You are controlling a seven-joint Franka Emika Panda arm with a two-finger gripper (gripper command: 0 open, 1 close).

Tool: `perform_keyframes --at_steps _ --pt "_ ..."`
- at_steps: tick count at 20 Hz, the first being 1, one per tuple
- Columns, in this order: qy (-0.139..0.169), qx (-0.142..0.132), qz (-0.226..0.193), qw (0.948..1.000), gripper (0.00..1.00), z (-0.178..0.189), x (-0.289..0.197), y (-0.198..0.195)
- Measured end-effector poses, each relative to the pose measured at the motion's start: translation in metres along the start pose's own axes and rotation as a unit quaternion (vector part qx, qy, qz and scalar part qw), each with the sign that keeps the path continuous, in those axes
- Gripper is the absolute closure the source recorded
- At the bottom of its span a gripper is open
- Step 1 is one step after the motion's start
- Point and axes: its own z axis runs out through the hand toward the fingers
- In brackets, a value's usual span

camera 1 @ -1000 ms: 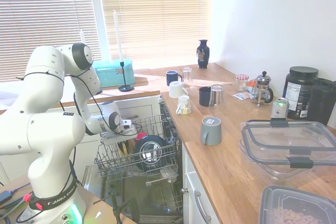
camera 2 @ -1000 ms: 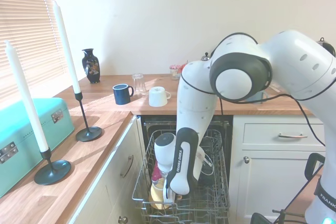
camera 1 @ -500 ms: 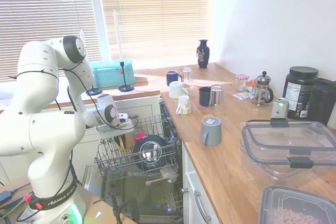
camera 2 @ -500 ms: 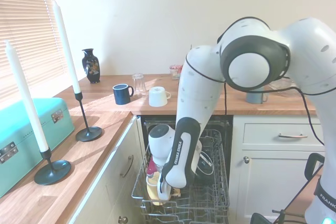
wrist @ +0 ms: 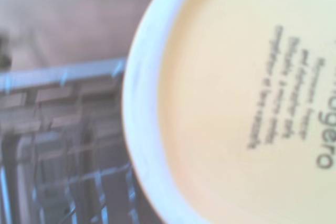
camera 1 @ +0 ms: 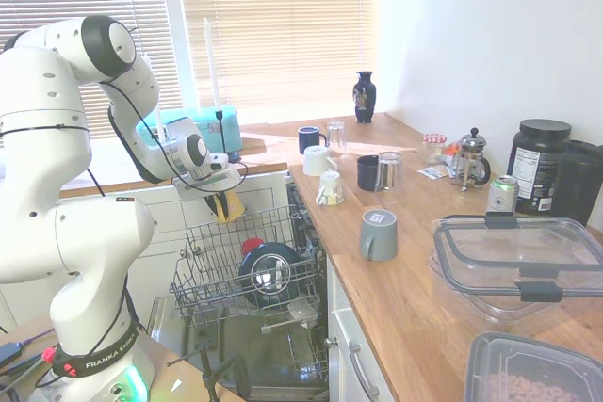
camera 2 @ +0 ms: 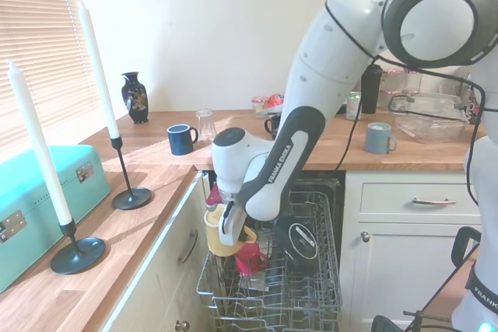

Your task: Unload the yellow mug from the dishwasher

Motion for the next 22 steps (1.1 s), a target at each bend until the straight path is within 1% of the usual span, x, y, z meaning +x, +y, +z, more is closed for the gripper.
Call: perform_keyframes --at_steps 2,6,10,13,17,20,22 --pt "0.009 0.005 0.019 0.9998 1.00 -0.022 0.016 0.011" --pt "0.018 0.012 0.058 0.9981 1.00 -0.053 0.047 0.039" --pt "0.024 0.023 0.099 0.9945 1.00 -0.083 0.078 0.068" --pt "0.029 0.024 0.128 0.9910 1.00 -0.102 0.093 0.098" --pt "0.027 0.017 0.162 0.9863 1.00 -0.109 0.085 0.143" --pt "0.023 0.016 0.184 0.9825 1.00 -0.106 0.062 0.175" --pt "0.021 0.021 0.200 0.9793 1.00 -0.103 0.043 0.192"
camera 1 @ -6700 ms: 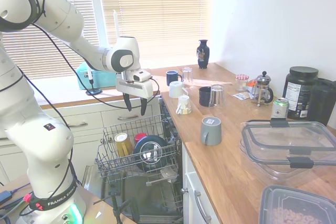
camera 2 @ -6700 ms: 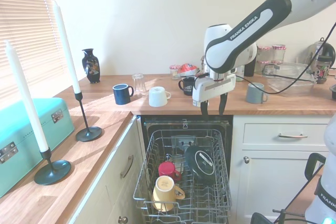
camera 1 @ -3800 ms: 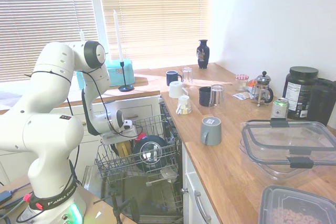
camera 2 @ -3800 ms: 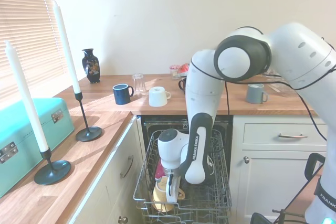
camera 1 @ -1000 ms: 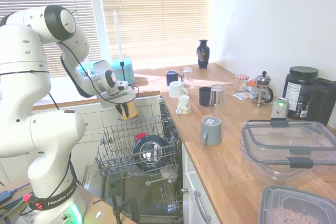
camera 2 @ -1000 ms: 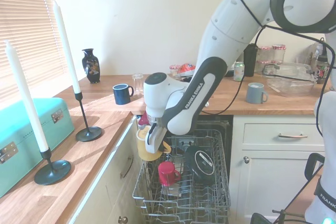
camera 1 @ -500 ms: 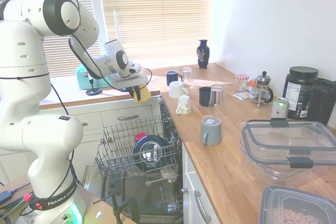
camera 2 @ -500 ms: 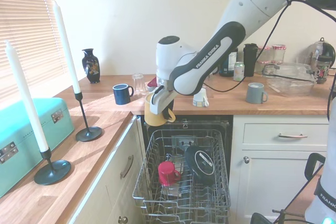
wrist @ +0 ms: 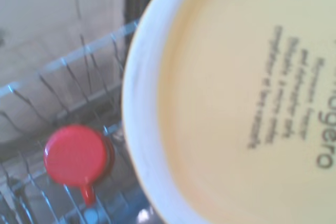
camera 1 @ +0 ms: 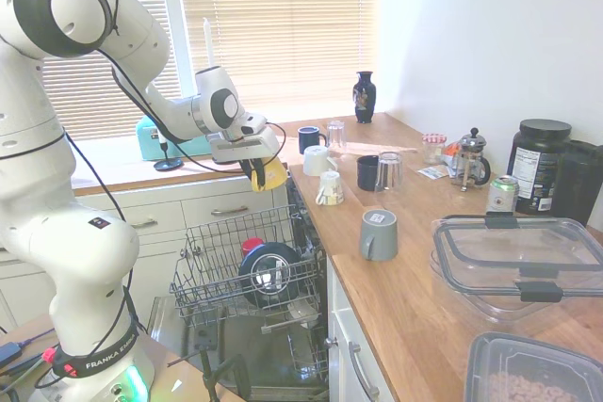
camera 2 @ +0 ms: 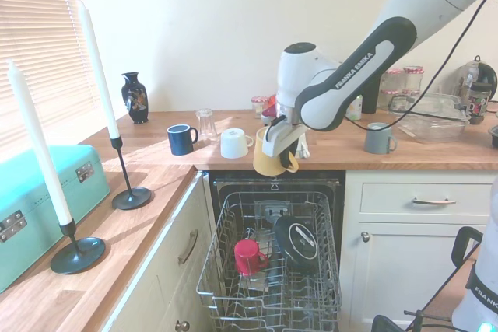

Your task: Unload the yellow mug from the dishwasher

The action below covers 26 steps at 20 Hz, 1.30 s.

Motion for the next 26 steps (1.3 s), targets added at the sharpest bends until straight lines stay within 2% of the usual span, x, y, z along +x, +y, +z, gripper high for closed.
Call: perform_keyframes --at_steps 6,12,16,26 --pt "-0.005 0.004 0.061 0.9981 1.00 0.000 -0.030 0.075" --pt "-0.003 0.008 0.117 0.9931 1.00 -0.006 0.006 0.129" --pt "-0.007 0.003 0.135 0.9908 1.00 0.000 0.022 0.164" --pt "-0.023 -0.010 0.159 0.9869 1.00 0.009 0.035 0.209"
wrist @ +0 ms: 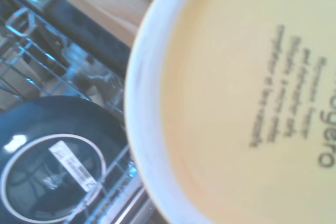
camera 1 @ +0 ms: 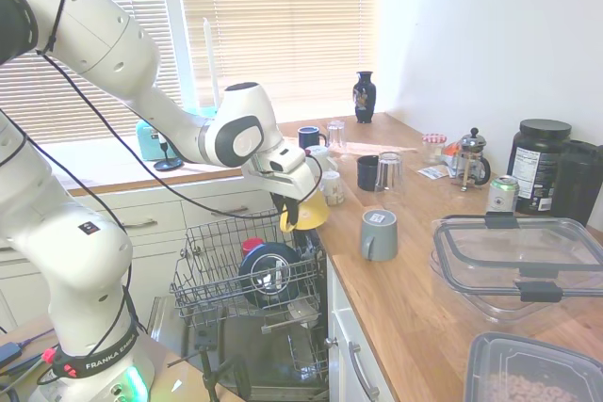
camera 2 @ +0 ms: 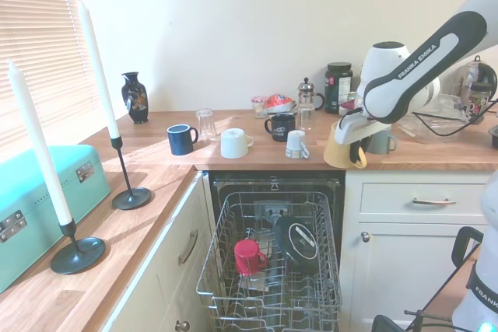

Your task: Unload the yellow mug from the dishwasher

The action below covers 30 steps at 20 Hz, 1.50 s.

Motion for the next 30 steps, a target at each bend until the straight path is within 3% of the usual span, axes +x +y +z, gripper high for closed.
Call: perform_keyframes --at_steps 8,16,21,22,30 --pt "-0.004 -0.017 -0.005 0.9998 1.00 -0.014 0.041 -0.022" --pt "-0.028 -0.050 -0.008 0.9983 1.00 0.028 0.079 -0.040" --pt "-0.034 -0.045 -0.005 0.9984 1.00 0.041 0.090 -0.050" --pt "-0.036 -0.042 0.002 0.9985 0.00 0.043 0.091 -0.051" --pt "-0.041 -0.036 0.021 0.9983 0.00 0.045 0.099 -0.050"
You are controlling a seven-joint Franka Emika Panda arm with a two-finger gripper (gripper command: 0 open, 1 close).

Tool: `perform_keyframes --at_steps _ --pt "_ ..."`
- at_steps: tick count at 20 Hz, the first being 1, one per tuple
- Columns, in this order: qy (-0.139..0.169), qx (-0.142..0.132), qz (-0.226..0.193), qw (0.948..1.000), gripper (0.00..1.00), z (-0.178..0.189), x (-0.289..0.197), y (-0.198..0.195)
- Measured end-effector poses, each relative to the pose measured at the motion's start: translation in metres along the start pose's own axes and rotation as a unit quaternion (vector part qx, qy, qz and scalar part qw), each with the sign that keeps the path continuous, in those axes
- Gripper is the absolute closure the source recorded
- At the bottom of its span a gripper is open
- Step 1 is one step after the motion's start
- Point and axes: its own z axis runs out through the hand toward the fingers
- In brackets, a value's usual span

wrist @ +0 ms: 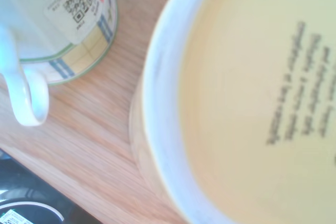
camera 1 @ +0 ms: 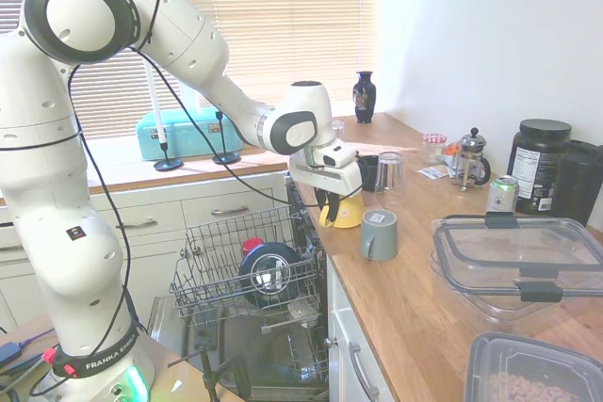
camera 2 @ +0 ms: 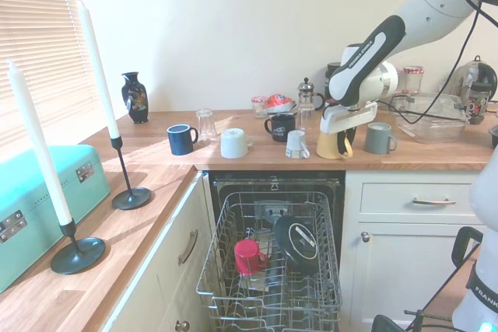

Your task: Unload the yellow mug from the dishwasher

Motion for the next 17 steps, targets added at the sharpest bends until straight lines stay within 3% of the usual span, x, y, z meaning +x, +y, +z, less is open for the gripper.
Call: perform_keyframes --at_steps 9,14,17 --pt "0.004 0.005 0.002 1.0000 0.00 0.003 -0.007 -0.014" --pt "0.029 0.030 0.012 0.9990 0.00 -0.037 -0.013 -0.014" --pt "0.030 0.040 0.010 0.9987 0.00 -0.053 -0.049 -0.002"
